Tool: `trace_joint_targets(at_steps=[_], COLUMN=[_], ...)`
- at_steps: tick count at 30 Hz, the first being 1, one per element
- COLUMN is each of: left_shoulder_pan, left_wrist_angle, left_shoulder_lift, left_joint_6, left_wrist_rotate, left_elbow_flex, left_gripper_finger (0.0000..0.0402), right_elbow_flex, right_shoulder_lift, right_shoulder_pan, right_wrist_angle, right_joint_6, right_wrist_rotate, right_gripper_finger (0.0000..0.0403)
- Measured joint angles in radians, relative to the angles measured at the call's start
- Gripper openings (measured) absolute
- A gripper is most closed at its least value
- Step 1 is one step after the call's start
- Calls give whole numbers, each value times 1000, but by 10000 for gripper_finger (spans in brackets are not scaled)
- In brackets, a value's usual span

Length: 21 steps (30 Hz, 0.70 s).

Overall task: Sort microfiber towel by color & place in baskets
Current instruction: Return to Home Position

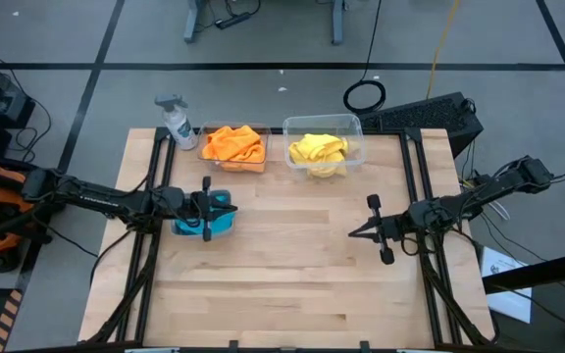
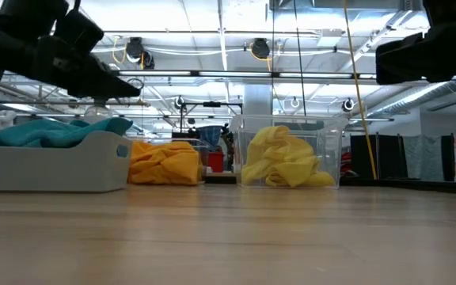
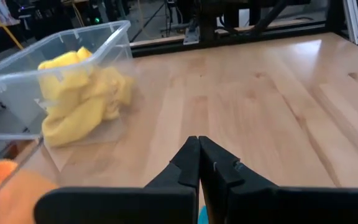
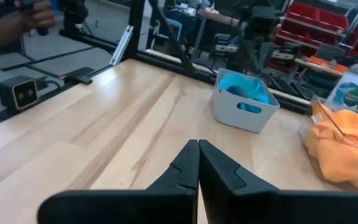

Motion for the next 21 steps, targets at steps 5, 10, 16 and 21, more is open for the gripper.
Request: trace_joint_targets(at_steps=[5,10,16,21], left_shoulder_pan=[0,0,0,0], left_wrist_angle=[102,174,161,161], left_shoulder_lift=[-52,-85,-98,-110], left_joint_6=[-50,-73,-72,-69], left_wrist_rotate=[1,1,1,0], left_elbow_flex=[-102,-173,-173,-173], left_gripper_finger=[8,8,8,8], right_elbow_flex=[-43,-115,-124,-124], right_shoulder_lift=[0,0,0,-12], right_shoulder_pan=[-1,-1,-1,-1], right_wrist_angle=[33,155,168,159], right_joint_6=[38,39,48,21], right_wrist_rotate=[1,1,1,2], right_gripper_finger=[0,0,0,0])
